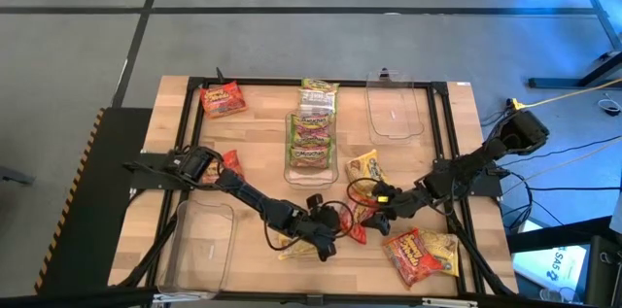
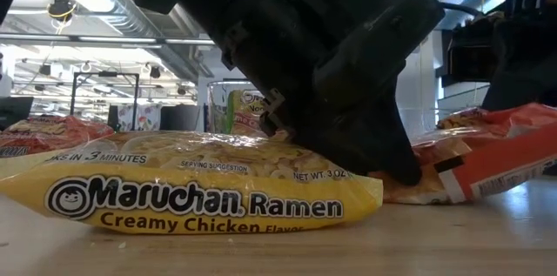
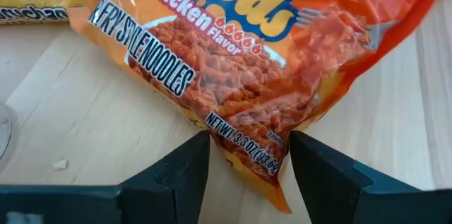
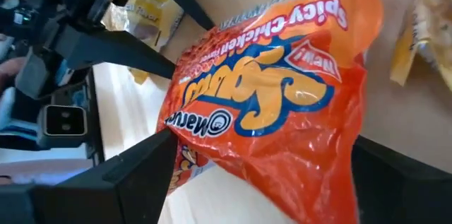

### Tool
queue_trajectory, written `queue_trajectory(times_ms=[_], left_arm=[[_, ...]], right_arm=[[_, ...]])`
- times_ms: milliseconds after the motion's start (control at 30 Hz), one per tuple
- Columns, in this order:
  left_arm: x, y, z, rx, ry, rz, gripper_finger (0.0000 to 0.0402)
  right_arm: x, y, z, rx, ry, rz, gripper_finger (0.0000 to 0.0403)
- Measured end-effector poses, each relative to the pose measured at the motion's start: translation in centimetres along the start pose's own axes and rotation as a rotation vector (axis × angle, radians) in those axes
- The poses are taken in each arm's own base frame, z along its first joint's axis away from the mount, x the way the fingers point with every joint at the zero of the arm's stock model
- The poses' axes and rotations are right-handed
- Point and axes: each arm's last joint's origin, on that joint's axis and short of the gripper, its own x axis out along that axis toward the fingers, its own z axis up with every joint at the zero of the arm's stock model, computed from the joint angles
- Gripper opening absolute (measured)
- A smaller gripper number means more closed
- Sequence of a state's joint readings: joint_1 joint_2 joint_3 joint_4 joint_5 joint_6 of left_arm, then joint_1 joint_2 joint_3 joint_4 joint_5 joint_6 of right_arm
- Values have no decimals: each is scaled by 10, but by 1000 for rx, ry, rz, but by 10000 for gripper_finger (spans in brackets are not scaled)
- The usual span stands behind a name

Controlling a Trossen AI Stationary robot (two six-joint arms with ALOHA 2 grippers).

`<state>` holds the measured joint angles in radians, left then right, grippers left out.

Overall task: Sort Maruchan noodles
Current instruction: Put the orange noodle pack into the top right transparent bin

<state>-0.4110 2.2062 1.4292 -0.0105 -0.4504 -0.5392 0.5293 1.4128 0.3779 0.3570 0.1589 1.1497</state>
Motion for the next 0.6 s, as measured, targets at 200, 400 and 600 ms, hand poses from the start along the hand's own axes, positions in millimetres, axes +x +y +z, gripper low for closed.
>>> queue_trajectory(times_ms=[200, 400, 600], left_arm=[[0, -2, 1, 1, -11, -24, 190], [1, 1, 3, -11, -18, -7, 190], [1, 1, 4, -18, -25, -16, 190]], right_arm=[[0, 6, -1, 7, 103, 98, 319], [-1, 2, -7, 29, 264, 107, 319], [0, 2, -2, 34, 105, 54, 319]])
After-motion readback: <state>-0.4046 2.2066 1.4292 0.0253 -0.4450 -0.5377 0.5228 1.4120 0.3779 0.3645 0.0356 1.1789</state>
